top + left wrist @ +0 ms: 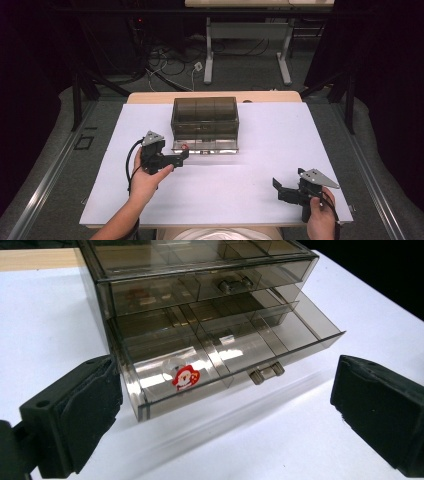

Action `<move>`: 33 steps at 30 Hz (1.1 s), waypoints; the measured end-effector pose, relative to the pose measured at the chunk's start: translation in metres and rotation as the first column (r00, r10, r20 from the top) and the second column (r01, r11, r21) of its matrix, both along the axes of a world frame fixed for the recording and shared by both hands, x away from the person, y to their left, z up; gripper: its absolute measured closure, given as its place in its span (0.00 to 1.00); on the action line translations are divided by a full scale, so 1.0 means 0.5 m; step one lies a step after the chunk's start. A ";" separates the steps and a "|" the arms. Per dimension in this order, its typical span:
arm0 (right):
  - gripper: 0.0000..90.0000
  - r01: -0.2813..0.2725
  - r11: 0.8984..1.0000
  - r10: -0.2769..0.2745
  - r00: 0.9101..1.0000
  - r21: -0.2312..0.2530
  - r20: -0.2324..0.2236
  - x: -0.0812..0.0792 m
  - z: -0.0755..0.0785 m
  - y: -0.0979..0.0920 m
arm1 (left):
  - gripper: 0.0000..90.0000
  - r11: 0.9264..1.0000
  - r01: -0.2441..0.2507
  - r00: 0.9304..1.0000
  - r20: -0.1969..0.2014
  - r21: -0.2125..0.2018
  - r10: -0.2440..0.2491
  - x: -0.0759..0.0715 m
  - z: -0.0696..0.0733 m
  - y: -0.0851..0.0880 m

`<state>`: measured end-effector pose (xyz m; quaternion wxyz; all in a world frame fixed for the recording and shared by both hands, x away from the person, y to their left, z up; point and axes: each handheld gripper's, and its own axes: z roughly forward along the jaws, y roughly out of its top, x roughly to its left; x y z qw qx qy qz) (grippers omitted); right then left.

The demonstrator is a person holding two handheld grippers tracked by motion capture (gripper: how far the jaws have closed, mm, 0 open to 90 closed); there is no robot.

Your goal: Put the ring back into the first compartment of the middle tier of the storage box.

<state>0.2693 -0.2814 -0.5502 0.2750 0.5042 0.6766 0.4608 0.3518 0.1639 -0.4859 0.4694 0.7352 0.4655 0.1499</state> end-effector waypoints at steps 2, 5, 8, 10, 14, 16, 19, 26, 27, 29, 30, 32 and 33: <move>0.00 0.002 1.000 -0.002 1.000 0.007 -0.002 0.000 0.000 0.000 | 0.00 1.000 -0.002 1.000 -0.001 -0.020 0.002 -0.009 0.002 0.007; 0.00 0.003 1.000 -0.003 1.000 0.007 -0.005 -0.001 0.001 -0.001 | 0.00 1.000 -0.002 1.000 0.006 -0.021 0.002 -0.023 0.002 0.018; 0.00 -0.001 1.000 0.001 1.000 -0.003 0.002 -0.001 0.001 -0.002 | 0.00 1.000 -0.001 1.000 0.018 -0.023 0.002 -0.040 -0.002 0.029; 0.00 -0.001 1.000 0.001 1.000 -0.003 0.002 -0.001 0.001 -0.003 | 0.00 1.000 0.001 1.000 0.023 -0.020 -0.001 -0.051 -0.005 0.038; 0.00 0.003 1.000 -0.003 1.000 0.005 -0.001 -0.001 0.000 0.000 | 0.00 1.000 -0.020 0.999 0.045 -0.021 0.021 -0.071 -0.007 0.052; 0.00 0.005 1.000 -0.005 1.000 0.002 0.000 -0.001 0.000 0.000 | 0.00 1.000 -0.022 0.998 0.055 -0.021 0.023 -0.080 -0.008 0.059; 0.00 0.004 1.000 -0.004 1.000 -0.001 -0.001 -0.001 0.001 -0.002 | 0.00 0.999 -0.036 0.997 0.066 -0.015 0.037 -0.094 -0.010 0.072; 0.00 0.001 1.000 -0.001 1.000 0.001 0.001 0.000 0.001 -0.002 | 0.00 0.997 -0.073 0.995 0.074 0.001 0.073 -0.119 -0.016 0.103; 0.00 0.000 1.000 0.000 1.000 -0.006 -0.002 -0.001 0.001 -0.003 | 0.00 0.997 -0.080 0.994 0.072 -0.001 0.080 -0.122 -0.018 0.107; 0.00 0.001 1.000 -0.001 1.000 -0.002 0.004 0.000 0.001 -0.004 | 0.00 0.996 -0.084 0.994 0.072 -0.007 0.084 -0.127 -0.022 0.115; 0.00 0.004 1.000 -0.004 1.000 0.001 0.002 -0.001 0.001 -0.004 | 0.00 0.996 -0.085 0.994 0.075 -0.003 0.085 -0.129 -0.024 0.120; 0.00 0.000 1.000 0.000 1.000 0.000 0.009 0.001 0.000 -0.005 | 0.00 0.996 -0.093 0.992 0.080 -0.006 0.093 -0.133 -0.028 0.125; 0.00 0.003 1.000 -0.002 1.000 -0.004 0.009 0.001 -0.001 -0.005 | 0.00 0.996 -0.093 0.992 0.083 -0.002 0.093 -0.134 -0.029 0.128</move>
